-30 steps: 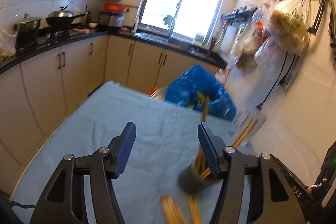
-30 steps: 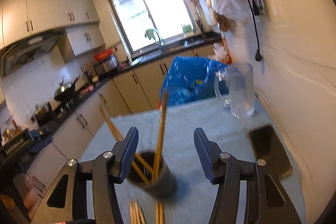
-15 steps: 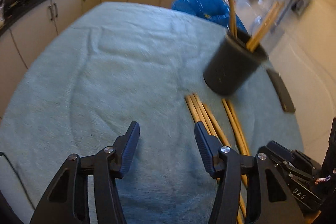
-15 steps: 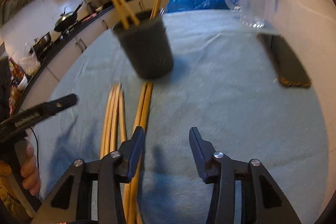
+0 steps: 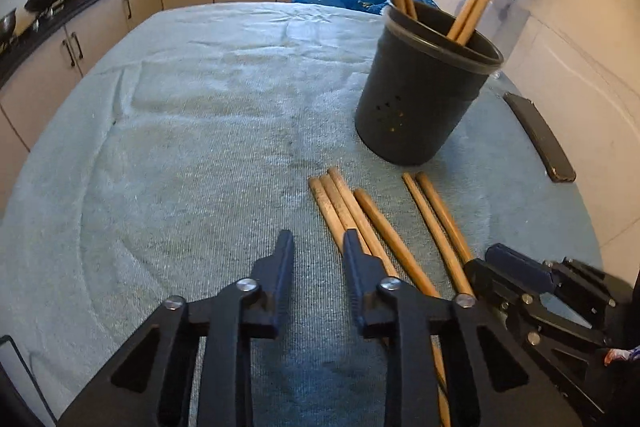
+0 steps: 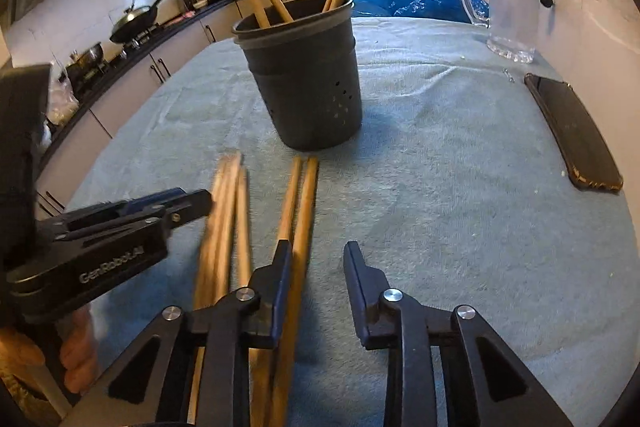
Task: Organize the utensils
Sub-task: 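Close the left tool on a third chopstick while the right tool grasps another chopstick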
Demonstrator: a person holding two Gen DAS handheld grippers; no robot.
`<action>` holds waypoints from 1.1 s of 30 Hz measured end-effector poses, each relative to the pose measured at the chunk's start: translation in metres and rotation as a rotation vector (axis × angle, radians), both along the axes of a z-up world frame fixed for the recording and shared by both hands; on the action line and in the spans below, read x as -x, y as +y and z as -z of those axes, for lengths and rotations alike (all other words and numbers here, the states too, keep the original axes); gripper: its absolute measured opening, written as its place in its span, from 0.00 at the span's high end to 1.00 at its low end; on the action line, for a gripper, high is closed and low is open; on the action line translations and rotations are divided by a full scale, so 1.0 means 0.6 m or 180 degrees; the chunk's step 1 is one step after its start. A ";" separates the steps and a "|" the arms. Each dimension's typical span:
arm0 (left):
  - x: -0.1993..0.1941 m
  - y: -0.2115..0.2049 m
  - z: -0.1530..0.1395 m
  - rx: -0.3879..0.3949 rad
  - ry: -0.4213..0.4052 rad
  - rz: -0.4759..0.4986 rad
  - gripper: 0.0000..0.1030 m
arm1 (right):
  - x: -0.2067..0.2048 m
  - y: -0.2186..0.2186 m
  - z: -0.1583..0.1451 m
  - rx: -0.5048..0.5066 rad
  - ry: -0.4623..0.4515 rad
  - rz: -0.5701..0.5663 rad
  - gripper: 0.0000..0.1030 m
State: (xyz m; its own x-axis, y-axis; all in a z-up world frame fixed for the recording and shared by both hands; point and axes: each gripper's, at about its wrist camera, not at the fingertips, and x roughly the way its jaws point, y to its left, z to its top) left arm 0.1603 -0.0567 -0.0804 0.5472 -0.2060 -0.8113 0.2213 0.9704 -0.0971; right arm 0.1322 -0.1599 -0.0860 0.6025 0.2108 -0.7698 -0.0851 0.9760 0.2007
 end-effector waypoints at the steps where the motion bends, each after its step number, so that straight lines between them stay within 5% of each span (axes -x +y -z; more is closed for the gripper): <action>1: 0.001 -0.001 0.001 -0.0059 -0.0019 -0.0007 0.81 | -0.001 0.004 0.000 0.0071 -0.0002 -0.0012 0.75; 9: 0.002 -0.012 0.006 -0.0436 -0.0091 -0.0007 0.94 | -0.023 0.028 -0.003 0.0357 0.0052 -0.0009 0.79; 15: 0.000 0.034 0.003 0.0134 0.0180 -0.0024 0.95 | -0.013 -0.020 -0.003 0.0148 0.0185 0.0207 0.89; 21: 0.022 0.034 -0.009 0.0403 0.0068 0.0074 0.67 | 0.007 -0.052 0.000 -0.0007 0.0157 0.0283 0.91; 33: 0.020 -0.005 0.013 -0.0112 0.0028 0.0102 0.83 | 0.012 -0.056 0.003 -0.0095 0.0088 0.0292 0.91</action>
State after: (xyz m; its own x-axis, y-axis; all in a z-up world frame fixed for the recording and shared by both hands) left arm 0.1486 -0.0594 -0.0883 0.5335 -0.1945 -0.8231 0.2518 0.9656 -0.0650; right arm 0.1252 -0.1937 -0.0878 0.5990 0.1789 -0.7805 0.0103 0.9729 0.2308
